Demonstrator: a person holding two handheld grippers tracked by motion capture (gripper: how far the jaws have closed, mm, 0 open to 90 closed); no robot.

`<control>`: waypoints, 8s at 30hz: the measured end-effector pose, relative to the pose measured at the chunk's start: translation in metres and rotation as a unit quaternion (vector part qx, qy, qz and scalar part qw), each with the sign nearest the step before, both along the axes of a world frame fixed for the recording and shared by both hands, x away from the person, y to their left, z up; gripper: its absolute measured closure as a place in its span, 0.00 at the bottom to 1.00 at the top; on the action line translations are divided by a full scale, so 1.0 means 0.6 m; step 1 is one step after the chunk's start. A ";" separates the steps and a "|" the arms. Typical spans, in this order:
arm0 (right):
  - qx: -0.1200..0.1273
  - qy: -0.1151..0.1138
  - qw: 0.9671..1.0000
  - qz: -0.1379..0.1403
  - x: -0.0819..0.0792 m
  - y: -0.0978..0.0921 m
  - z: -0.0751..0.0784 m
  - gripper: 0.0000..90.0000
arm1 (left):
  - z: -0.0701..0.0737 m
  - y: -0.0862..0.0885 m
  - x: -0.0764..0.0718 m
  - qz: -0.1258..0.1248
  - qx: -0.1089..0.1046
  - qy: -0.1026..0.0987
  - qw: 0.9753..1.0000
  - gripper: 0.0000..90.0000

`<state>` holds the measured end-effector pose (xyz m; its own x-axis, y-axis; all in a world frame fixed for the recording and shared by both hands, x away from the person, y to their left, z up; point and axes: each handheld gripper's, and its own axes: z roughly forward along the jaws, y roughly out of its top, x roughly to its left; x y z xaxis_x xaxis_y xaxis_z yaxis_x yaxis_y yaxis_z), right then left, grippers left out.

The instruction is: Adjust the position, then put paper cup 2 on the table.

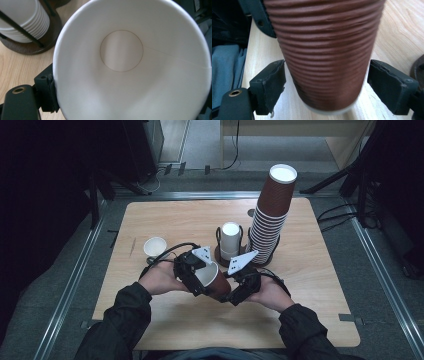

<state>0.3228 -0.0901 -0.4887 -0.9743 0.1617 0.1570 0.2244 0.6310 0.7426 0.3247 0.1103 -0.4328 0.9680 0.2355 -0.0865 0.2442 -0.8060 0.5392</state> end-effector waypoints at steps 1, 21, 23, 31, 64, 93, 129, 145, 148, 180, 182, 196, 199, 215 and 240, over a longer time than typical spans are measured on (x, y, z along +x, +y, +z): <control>0.000 0.000 1.000 0.002 0.000 0.002 -0.001 0.17 | 0.001 0.000 -0.001 -0.001 -0.001 -0.001 1.000 0.12; 0.006 -0.028 0.999 0.018 -0.008 0.008 0.001 0.24 | 0.003 -0.004 -0.010 -0.008 -0.020 -0.019 1.000 0.01; 0.007 -0.029 0.999 0.013 -0.006 0.006 0.002 0.24 | 0.004 -0.001 -0.009 -0.005 -0.023 -0.017 1.000 0.00; 0.019 -0.026 0.999 0.003 0.000 -0.006 0.007 0.24 | 0.007 0.027 -0.005 0.020 -0.068 -0.012 0.997 0.00; 0.071 -0.025 0.997 -0.010 0.001 -0.012 0.017 0.24 | -0.004 0.025 -0.010 0.080 -0.213 0.006 0.974 0.00; 0.059 -0.005 0.997 -0.045 0.007 -0.027 0.022 0.17 | 0.001 0.061 -0.006 0.112 -0.189 -0.015 0.976 0.10; 0.040 -0.008 0.993 -0.106 -0.001 -0.078 0.035 0.18 | -0.003 0.129 -0.013 0.112 -0.147 -0.031 0.982 0.10; 0.030 -0.011 0.993 -0.110 0.009 -0.079 0.030 0.18 | -0.007 0.178 -0.028 0.131 -0.151 -0.036 0.979 0.09; 0.030 -0.011 0.994 -0.108 0.012 -0.079 0.030 0.18 | -0.009 0.188 -0.030 0.130 -0.147 -0.036 0.980 0.09; 0.025 -0.015 0.994 -0.108 0.023 -0.076 0.026 0.20 | -0.064 0.264 -0.018 0.176 -0.077 -0.033 0.981 0.09; 0.025 -0.014 0.994 -0.109 0.024 -0.077 0.026 0.20 | -0.065 0.264 -0.017 0.177 -0.074 -0.036 0.981 0.09; 0.029 -0.012 0.993 -0.116 0.028 -0.081 0.026 0.21 | -0.071 0.266 -0.019 0.181 -0.059 -0.050 0.981 0.08; 0.028 -0.013 0.993 -0.115 0.029 -0.082 0.025 0.21 | -0.071 0.263 -0.018 0.181 -0.059 -0.043 0.981 0.06; 0.021 -0.013 0.993 -0.113 0.029 -0.079 0.023 0.21 | -0.066 0.262 -0.019 0.184 -0.073 -0.032 0.980 0.00; 0.020 -0.010 0.994 -0.110 0.026 -0.080 0.022 0.23 | -0.022 0.278 -0.019 0.211 -0.115 -0.036 0.970 0.00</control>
<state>0.3386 -0.1379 -0.4757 -0.9188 0.3655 0.1490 0.3391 0.5379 0.7718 0.3132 0.2769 -0.4457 0.7954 0.5943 -0.1193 0.4809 -0.4989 0.7210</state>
